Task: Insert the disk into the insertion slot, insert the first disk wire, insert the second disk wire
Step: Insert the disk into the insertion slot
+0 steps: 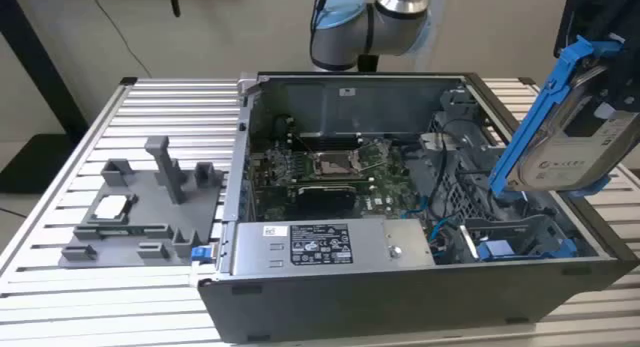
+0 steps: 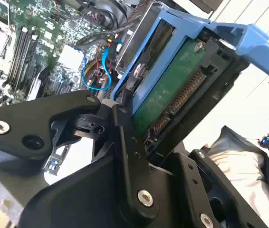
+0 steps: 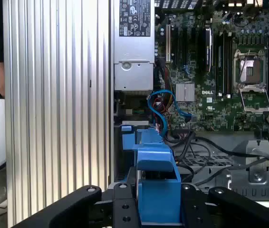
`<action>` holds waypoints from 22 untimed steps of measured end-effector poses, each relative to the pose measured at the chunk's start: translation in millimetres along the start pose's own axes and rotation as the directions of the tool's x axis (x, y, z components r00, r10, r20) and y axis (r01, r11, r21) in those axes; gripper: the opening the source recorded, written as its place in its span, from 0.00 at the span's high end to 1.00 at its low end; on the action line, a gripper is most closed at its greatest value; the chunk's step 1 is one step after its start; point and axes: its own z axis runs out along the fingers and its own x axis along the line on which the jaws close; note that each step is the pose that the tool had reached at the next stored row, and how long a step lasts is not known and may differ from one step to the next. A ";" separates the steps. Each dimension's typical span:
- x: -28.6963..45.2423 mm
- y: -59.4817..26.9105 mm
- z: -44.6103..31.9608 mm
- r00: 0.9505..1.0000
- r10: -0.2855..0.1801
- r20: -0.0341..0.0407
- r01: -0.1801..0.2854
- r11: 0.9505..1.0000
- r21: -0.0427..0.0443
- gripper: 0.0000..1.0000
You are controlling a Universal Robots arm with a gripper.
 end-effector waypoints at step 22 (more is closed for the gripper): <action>0.1 0.0 0.0 0.999 -0.002 0.046 0.002 1.000 -0.001 0.67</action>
